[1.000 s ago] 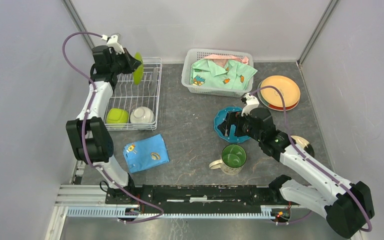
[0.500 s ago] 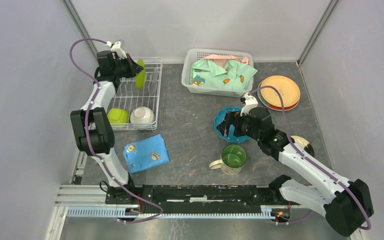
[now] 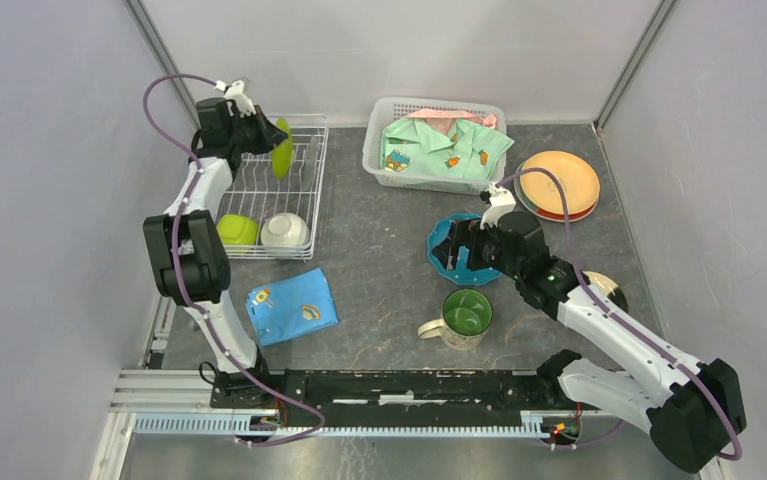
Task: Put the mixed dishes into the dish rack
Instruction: Insert the plate into the dish rack.
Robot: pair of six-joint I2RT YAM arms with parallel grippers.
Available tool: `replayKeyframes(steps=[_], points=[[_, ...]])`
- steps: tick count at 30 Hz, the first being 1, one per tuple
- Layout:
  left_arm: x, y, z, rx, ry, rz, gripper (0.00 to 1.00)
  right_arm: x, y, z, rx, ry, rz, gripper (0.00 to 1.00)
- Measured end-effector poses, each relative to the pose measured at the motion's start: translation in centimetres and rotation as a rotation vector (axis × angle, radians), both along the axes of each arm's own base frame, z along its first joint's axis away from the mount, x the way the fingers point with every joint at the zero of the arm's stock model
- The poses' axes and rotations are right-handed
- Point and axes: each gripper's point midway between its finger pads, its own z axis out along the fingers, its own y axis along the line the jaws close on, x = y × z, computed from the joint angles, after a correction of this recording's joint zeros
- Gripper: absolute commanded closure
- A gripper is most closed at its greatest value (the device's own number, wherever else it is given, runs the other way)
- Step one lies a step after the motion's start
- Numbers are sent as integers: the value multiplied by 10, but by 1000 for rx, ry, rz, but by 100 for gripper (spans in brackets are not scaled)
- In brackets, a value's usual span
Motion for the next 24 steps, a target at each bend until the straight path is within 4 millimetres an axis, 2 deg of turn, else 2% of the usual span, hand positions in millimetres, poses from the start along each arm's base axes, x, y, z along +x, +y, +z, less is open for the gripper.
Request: replayKeyframes(steps=[14,18,24], points=[[-6,-8,44,-15,-54,-29,98,2,1,4,1,-13,5,2],[-8,-12,44,-30,-60,-50,98,3,2,9,9,-24,5,2],[-10,-15,34,-50,-38,-61,96,5,4,14,14,-36,10,2]])
